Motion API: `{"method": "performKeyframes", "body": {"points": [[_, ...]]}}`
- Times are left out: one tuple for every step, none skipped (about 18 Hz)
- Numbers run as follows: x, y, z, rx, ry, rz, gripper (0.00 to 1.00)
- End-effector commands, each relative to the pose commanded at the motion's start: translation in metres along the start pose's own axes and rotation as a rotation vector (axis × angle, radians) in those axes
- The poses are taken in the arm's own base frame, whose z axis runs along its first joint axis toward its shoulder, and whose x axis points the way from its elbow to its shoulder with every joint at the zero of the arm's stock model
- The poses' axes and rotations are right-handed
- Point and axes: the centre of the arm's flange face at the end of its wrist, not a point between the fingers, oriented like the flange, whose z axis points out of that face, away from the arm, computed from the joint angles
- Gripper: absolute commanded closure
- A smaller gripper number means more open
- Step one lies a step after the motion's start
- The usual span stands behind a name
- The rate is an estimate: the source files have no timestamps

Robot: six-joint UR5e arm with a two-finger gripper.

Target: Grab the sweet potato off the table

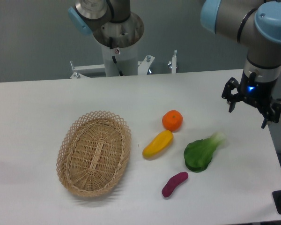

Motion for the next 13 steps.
{"method": "performKeyframes", "body": {"points": [[0.002, -0.003, 0.002, 0.003, 0.001, 0.004, 0.0], [0.003, -0.005, 0.004, 0.004, -0.002, 0.008, 0.0], [0.003, -0.006, 0.004, 0.004, -0.005, 0.006, 0.0], [0.004, -0.006, 0.004, 0.004, -0.004, -0.004, 0.0], [0.004, -0.007, 0.005, 0.004, -0.002, -0.017, 0.0], [0.005, -0.008, 0.005, 0.006, -0.003, -0.028, 0.0], [0.006, -0.014, 0.006, 0.008, -0.001, -0.03, 0.0], [0.008, -0.019, 0.006, 0.01, 0.0, -0.033, 0.0], [0.009, -0.02, 0.007, 0.011, 0.002, -0.045, 0.0], [0.011, -0.023, 0.011, 0.009, 0.01, -0.064, 0.0], [0.014, -0.03, 0.011, 0.012, 0.007, -0.081, 0.0], [0.016, -0.039, 0.015, 0.016, 0.001, -0.095, 0.0], [0.019, -0.049, 0.02, 0.021, -0.002, -0.106, 0.0]]}}
